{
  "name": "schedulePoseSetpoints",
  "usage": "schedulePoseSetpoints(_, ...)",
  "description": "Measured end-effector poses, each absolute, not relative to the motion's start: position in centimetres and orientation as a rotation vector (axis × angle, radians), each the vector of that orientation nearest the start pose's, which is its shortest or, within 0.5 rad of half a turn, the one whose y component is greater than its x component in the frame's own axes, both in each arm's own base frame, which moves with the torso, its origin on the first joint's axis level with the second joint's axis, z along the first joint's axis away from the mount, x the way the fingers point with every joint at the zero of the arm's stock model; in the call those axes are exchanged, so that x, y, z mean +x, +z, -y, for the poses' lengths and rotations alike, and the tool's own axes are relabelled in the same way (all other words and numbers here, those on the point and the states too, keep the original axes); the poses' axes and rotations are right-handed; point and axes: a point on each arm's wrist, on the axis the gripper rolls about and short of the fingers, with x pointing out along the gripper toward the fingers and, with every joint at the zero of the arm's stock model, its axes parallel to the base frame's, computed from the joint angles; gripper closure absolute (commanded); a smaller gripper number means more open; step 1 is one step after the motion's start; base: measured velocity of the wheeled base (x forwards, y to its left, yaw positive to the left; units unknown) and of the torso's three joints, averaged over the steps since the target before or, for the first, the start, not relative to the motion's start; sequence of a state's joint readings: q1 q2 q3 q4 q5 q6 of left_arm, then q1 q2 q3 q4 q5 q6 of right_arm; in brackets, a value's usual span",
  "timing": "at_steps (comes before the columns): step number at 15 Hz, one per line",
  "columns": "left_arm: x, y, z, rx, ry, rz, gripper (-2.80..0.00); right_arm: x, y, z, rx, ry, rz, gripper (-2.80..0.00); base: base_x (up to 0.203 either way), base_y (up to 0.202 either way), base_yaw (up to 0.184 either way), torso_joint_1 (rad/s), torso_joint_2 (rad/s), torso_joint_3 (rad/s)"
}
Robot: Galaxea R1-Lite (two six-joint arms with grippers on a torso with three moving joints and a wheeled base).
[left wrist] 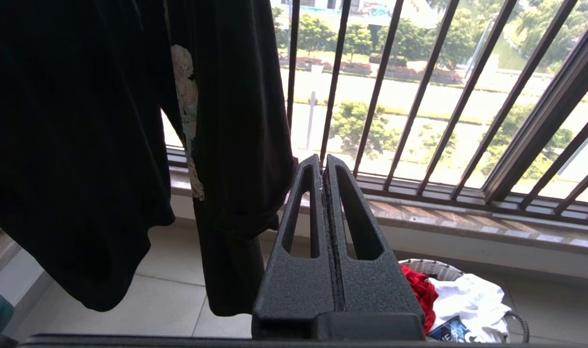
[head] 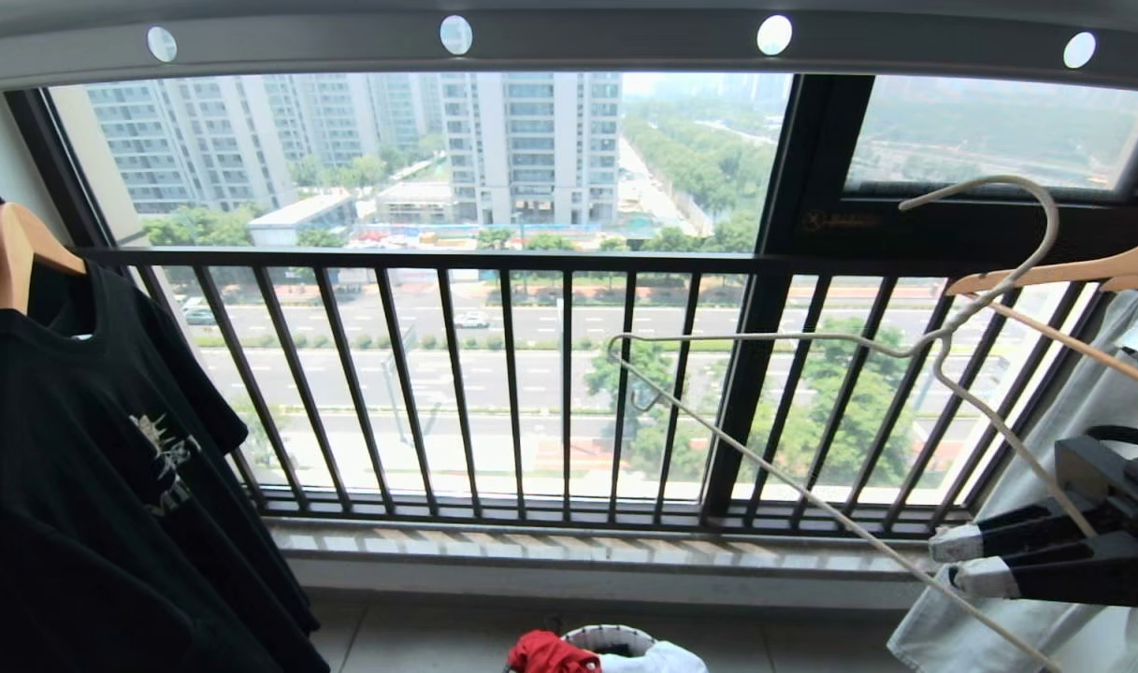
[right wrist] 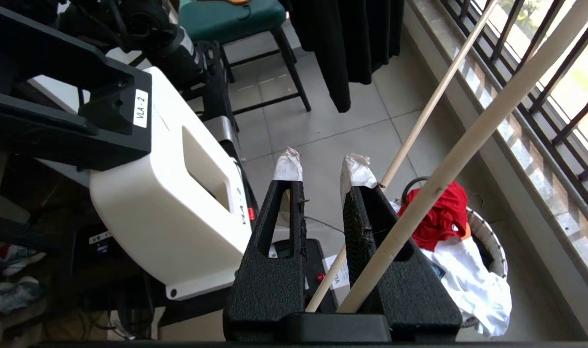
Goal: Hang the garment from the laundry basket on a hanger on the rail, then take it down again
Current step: Pick up the clothes rack on the clothesline
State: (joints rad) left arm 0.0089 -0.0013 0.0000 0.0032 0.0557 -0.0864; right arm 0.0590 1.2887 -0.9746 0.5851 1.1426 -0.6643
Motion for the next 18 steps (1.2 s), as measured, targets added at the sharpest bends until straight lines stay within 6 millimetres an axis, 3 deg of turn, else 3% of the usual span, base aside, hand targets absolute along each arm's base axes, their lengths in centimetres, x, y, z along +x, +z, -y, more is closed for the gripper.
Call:
schedulePoseSetpoints(7,-2.3,7.5,-0.1,-0.086,0.065,0.001,0.0,18.5,22.0,-4.3,-0.107,1.358,-0.359,0.0,0.0,0.0,0.0,0.0,0.0,0.0)
schedulePoseSetpoints(18,-2.3,7.5,-0.1,-0.086,0.065,0.001,0.0,20.0,20.9,-3.3,-0.073,1.308,-0.396,0.0,0.0,0.0,0.0,0.0,0.0,0.0)
